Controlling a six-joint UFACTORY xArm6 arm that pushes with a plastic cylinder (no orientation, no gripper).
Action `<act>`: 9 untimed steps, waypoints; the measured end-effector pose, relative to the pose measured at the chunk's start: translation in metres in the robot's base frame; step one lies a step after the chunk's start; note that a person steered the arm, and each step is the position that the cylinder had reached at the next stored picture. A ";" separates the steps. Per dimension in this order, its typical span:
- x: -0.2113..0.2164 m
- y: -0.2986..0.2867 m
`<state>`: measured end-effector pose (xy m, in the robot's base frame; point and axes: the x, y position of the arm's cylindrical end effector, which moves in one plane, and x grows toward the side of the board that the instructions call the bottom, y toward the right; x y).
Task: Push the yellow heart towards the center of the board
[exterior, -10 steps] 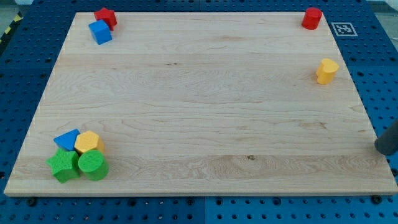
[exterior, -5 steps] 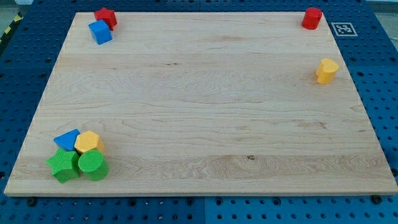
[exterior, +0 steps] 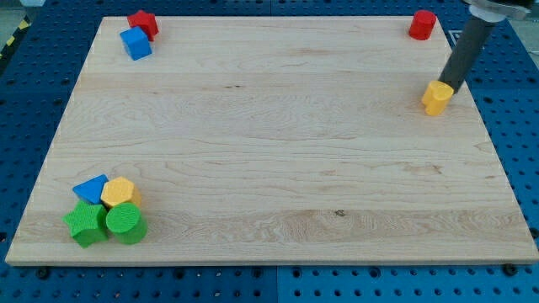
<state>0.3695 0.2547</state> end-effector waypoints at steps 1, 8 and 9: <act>0.000 0.000; 0.041 -0.080; 0.031 -0.098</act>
<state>0.4004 0.1565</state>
